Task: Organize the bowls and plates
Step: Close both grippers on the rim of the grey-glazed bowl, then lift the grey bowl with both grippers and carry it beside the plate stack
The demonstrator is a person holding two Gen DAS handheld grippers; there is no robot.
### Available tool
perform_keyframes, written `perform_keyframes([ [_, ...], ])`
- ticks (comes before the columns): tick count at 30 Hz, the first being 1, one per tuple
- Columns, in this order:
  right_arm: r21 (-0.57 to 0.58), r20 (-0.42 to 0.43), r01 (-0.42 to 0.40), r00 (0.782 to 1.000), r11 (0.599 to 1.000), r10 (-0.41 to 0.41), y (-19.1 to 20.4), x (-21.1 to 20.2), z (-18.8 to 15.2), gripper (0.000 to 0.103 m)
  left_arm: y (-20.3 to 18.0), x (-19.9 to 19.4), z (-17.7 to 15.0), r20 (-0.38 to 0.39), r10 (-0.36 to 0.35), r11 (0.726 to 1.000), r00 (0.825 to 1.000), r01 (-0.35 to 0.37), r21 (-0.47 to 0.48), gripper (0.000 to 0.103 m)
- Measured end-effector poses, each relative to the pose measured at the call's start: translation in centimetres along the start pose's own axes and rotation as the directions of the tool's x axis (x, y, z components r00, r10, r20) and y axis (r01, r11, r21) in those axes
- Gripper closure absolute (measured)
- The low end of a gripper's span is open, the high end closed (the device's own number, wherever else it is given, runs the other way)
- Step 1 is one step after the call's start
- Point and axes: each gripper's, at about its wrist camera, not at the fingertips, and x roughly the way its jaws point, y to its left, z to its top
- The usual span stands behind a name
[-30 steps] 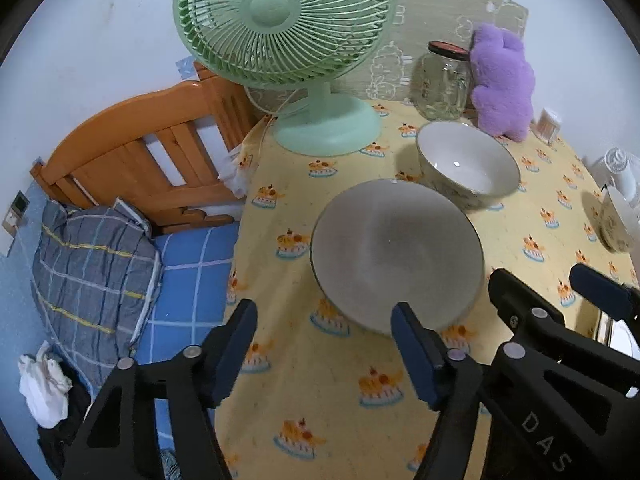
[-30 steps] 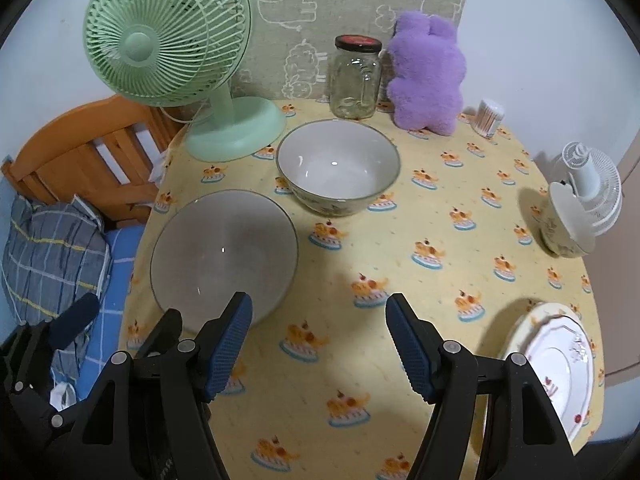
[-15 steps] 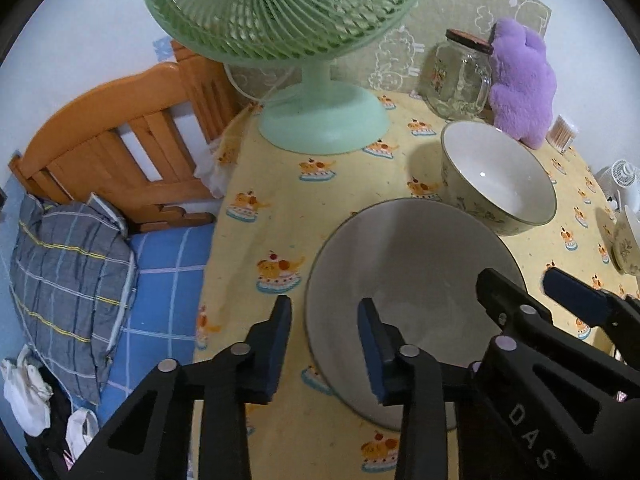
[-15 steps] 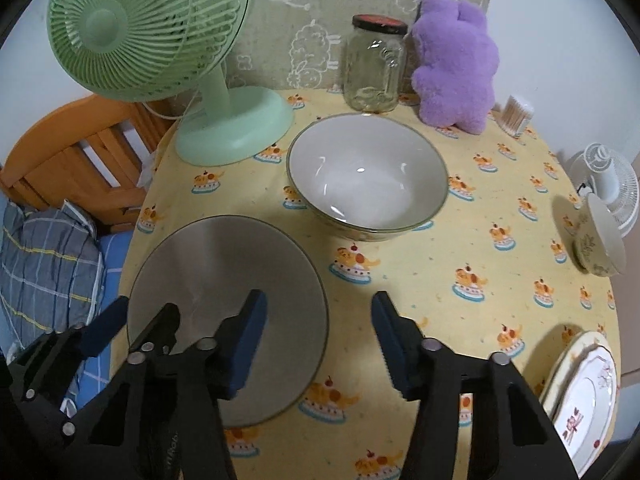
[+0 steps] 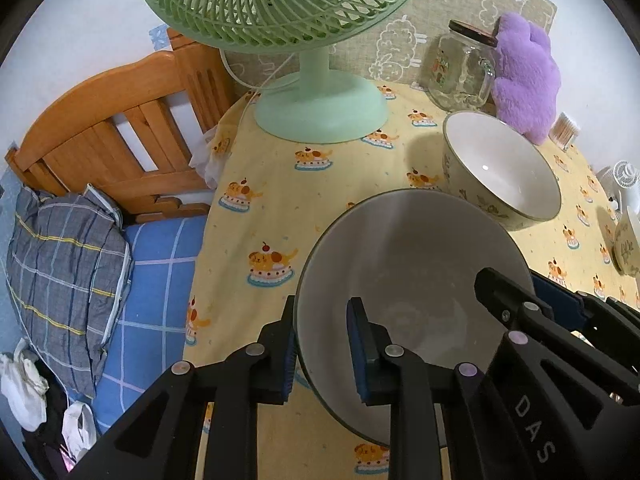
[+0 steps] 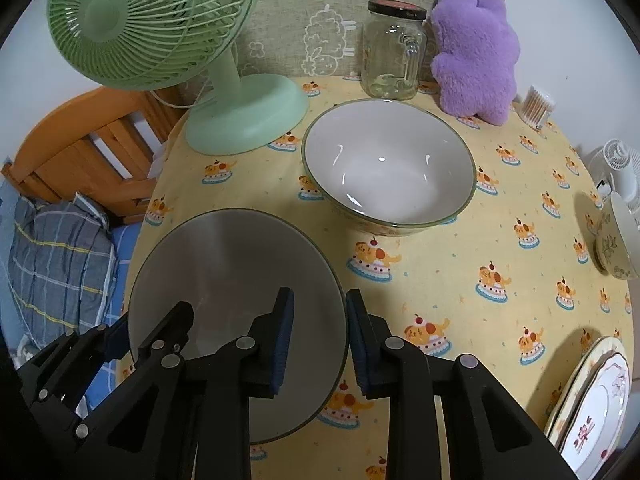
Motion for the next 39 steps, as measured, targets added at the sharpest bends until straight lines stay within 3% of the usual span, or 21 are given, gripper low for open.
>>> perform_keyframes([
  [20, 0.053, -0.034, 0.029, 0.999, 0.998, -0.027, -4.6, -5.8, -7.2, 0.073, -4.7, -4.8, -6.4, -0.040, -0.034, 0.996, 0.999, 0.037, 0.077, 0.082],
  [31, 0.063, -0.026, 0.009, 1.000, 0.998, -0.008, -8.3, -9.4, -11.1, 0.073, -8.6, -8.2, -10.2, -0.033, -0.013, 0.997, 0.999, 0.016, 0.075, 0.082],
  [39, 0.053, -0.045, 0.002, 0.999, 0.999, 0.000, -11.5, -10.2, -13.5, 0.073, -11.3, -8.4, -12.4, -0.074, -0.021, 0.998, 0.997, 0.026, 0.060, 0.082],
])
